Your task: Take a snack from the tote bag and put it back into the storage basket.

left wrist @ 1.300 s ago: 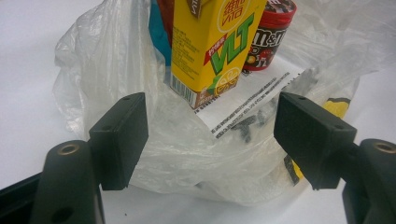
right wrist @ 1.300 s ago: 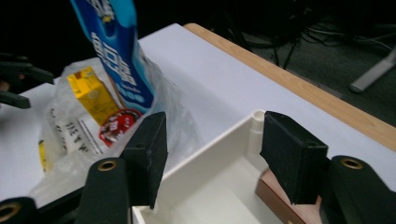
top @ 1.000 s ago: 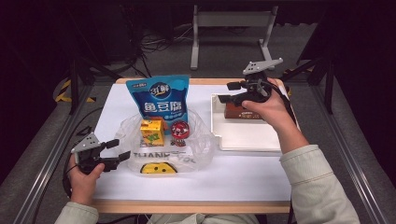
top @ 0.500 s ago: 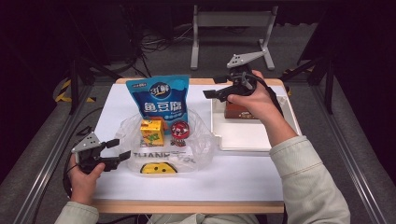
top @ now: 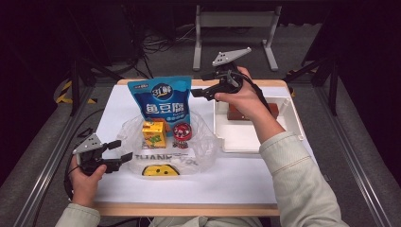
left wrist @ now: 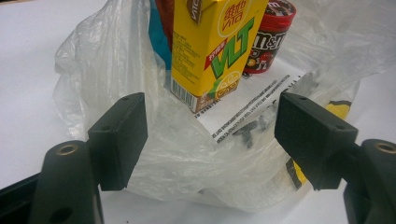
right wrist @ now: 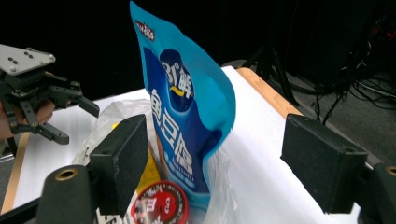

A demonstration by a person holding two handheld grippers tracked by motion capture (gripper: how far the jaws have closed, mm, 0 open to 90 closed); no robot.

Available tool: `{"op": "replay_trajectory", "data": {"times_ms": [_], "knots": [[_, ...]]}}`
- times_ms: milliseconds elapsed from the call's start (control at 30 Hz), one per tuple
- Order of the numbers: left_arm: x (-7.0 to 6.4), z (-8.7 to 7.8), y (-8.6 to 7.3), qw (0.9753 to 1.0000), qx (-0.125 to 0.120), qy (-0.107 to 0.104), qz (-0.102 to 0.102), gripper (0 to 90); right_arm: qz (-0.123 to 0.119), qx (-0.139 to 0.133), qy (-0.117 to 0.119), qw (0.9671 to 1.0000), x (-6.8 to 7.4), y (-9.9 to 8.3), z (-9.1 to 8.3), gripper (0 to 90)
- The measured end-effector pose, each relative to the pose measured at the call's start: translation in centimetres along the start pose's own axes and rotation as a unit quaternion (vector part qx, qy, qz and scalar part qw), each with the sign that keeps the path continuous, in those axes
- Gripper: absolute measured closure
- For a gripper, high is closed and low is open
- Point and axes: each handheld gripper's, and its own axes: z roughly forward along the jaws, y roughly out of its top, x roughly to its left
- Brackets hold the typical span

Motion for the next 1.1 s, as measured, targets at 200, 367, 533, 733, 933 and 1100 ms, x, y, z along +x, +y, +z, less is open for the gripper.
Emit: {"op": "replay_trajectory", "data": {"times_ms": [200,367,533,733,933,1100], "knots": [[0.1,0.1,0.0,1.0000,0.000,-0.002,0.001,26.2,-0.003,-0.002,0.009,1.0000,-0.2,-0.1,1.9,25.0],[0.2,0.1,0.1,1.0000,-0.003,-0.002,0.003,26.2,0.019,-0.025,0.029,0.9991,-0.9,-0.3,3.2,26.3],[0.2,0.0,0.1,1.0000,-0.005,-0.003,0.000,26.2,0.022,-0.039,0.041,0.9981,-1.0,-0.7,4.5,26.4],[0.2,0.0,0.1,1.0000,-0.005,-0.003,0.001,26.1,0.018,-0.050,0.057,0.9969,-0.5,-1.0,5.9,25.0],[0.2,0.0,0.1,1.0000,-0.005,-0.004,0.000,26.1,0.005,-0.049,0.056,0.9972,-0.2,-1.7,7.2,24.6],[0.2,0.1,0.0,1.0000,-0.005,-0.004,0.000,26.2,0.007,-0.047,0.058,0.9972,-0.2,-2.1,8.0,24.4]]}}
